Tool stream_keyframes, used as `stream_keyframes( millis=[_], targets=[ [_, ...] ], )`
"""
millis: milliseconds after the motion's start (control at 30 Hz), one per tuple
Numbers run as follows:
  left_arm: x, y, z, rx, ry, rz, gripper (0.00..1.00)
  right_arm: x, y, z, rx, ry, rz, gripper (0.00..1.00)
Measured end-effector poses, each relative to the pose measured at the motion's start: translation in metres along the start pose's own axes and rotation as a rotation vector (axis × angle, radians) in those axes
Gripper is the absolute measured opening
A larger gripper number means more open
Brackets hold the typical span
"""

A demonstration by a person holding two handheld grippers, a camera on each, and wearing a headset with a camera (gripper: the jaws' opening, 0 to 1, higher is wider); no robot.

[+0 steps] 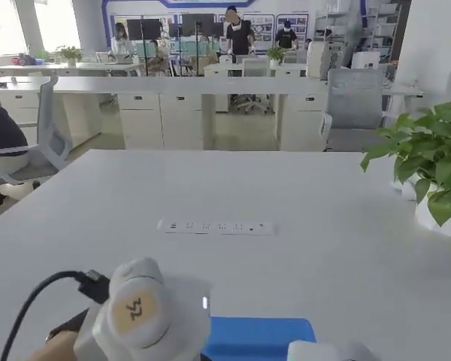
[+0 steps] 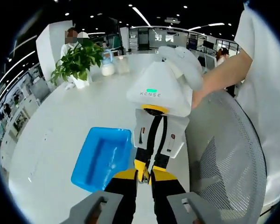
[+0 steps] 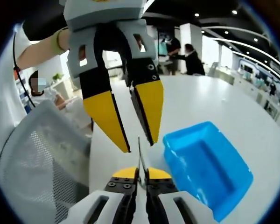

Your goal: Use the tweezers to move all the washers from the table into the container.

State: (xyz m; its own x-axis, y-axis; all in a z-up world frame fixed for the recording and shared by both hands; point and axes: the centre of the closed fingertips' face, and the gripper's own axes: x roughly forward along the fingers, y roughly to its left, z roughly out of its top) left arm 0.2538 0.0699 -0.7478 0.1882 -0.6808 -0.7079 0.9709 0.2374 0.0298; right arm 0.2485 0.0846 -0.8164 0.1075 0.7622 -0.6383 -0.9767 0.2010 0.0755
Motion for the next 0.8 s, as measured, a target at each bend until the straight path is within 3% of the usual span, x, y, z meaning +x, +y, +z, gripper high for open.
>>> stream_keyframes(
  millis=[33,133,167,267,400,567,667,800],
  targets=[
    [-0.003,0.001,-0.001,-0.033,-0.025,0.024,0.15,0.0,0.0,0.0,0.012,-0.004,-0.001,0.02],
    [-0.019,0.004,-0.001,-0.179,-0.162,0.105,0.19,0.001,-0.003,0.001,0.051,-0.018,-0.019,0.02],
    [-0.021,0.004,-0.001,-0.193,-0.177,0.117,0.22,0.001,-0.004,0.001,0.074,-0.023,-0.025,0.02],
    [-0.036,0.006,-0.012,-0.3,-0.261,0.227,0.33,0.0,-0.008,0.001,0.148,-0.04,-0.034,0.02],
    [-0.047,0.0,-0.024,-0.416,-0.348,0.341,0.46,-0.002,-0.016,-0.001,0.282,-0.067,-0.033,0.02],
    [-0.051,-0.01,-0.03,-0.522,-0.459,0.417,0.65,-0.013,-0.019,0.006,0.355,-0.114,-0.021,0.02],
    [-0.054,-0.009,-0.033,-0.543,-0.491,0.479,0.74,-0.023,-0.021,0.015,0.377,-0.147,-0.018,0.02],
    [-0.055,-0.008,-0.028,-0.519,-0.525,0.542,0.84,-0.039,-0.024,0.027,0.412,-0.196,-0.026,0.02]
  ],
)
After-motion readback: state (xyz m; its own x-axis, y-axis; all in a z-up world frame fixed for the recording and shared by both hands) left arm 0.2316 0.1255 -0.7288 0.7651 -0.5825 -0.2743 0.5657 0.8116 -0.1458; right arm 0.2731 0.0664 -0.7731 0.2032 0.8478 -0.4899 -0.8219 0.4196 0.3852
